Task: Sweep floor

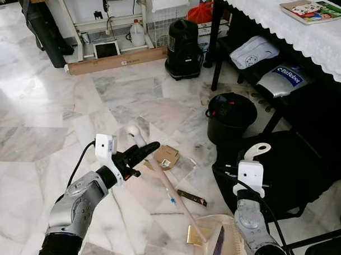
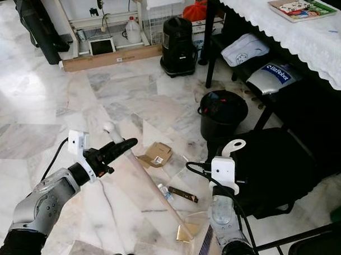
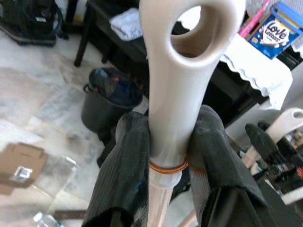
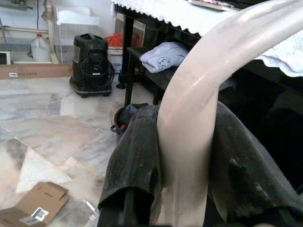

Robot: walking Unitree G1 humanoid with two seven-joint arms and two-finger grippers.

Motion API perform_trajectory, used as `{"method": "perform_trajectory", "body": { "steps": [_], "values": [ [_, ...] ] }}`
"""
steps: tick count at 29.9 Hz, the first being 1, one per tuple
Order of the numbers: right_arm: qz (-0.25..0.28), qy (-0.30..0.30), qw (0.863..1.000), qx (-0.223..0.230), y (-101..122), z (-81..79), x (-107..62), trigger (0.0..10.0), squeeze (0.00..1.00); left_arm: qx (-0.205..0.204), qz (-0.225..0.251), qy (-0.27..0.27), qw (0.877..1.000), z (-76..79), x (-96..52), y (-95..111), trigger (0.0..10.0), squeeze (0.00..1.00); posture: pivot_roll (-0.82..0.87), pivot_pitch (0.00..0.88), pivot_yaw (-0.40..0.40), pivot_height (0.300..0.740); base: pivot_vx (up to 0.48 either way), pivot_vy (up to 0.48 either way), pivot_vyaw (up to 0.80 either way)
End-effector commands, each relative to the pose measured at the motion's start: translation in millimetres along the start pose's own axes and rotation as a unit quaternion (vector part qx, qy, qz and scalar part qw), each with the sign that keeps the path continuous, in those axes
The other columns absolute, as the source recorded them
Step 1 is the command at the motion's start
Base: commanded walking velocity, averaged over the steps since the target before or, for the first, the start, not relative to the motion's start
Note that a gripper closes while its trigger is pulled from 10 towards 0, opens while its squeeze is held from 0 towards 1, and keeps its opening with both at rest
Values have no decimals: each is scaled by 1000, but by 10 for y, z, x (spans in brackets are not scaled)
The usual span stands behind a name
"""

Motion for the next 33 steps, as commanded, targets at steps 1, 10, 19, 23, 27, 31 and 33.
{"method": "perform_trajectory", "body": {
  "steps": [1, 10, 19, 23, 27, 31, 33],
  "values": [
    [-6, 5, 1000, 4, -16, -42, -21, 10000, 0, 21, 35, 7, 999, -10, -24, 203, 10000, 0, 58, 109, 47, 740, 0, 0, 0],
    [-10, 6, 1000, 6, -29, -54, -33, 10000, 0, 108, 59, 51, 991, -51, -244, 530, 10000, 0, 68, 113, 47, 740, 0, 0, 0],
    [-12, 9, 1000, 7, -29, -71, -32, 10000, 0, 186, -15, 97, 978, -263, -417, 468, 10000, 0, 75, 123, 45, 740, 0, 0, 0],
    [-12, 8, 1000, 7, -28, -73, -32, 10000, 0, 195, -20, 101, 975, -274, -406, 454, 10000, 0, 73, 126, 46, 740, 0, 0, 0],
    [-12, 8, 1000, 7, -28, -73, -33, 10000, 0, 225, -43, 109, 967, -294, -444, 375, 10000, 0, 74, 131, 45, 740, 0, 0, 0],
    [-13, 9, 1000, 7, -33, -71, -36, 10000, 0, 234, -74, 116, 963, -338, -506, 275, 10000, 0, 78, 134, 43, 740, 0, 0, 0],
    [-13, 9, 1000, 7, -34, -71, -36, 10000, 0, 231, -78, 114, 963, -334, -506, 258, 10000, 0, 79, 134, 43, 740, 0, 0, 0]
  ]
}}
Point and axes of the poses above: a point about 5 cm out from each wrist's last joint towards the gripper, its own x axis pointing out of the wrist towards the gripper, its own y axis along the axis of the wrist's last joint, z = x × y, the point moved 1 cm from there along x, pointing out of the wrist towards the gripper, and after that the axes turned 8 degrees about x, right-handed, at the moved point
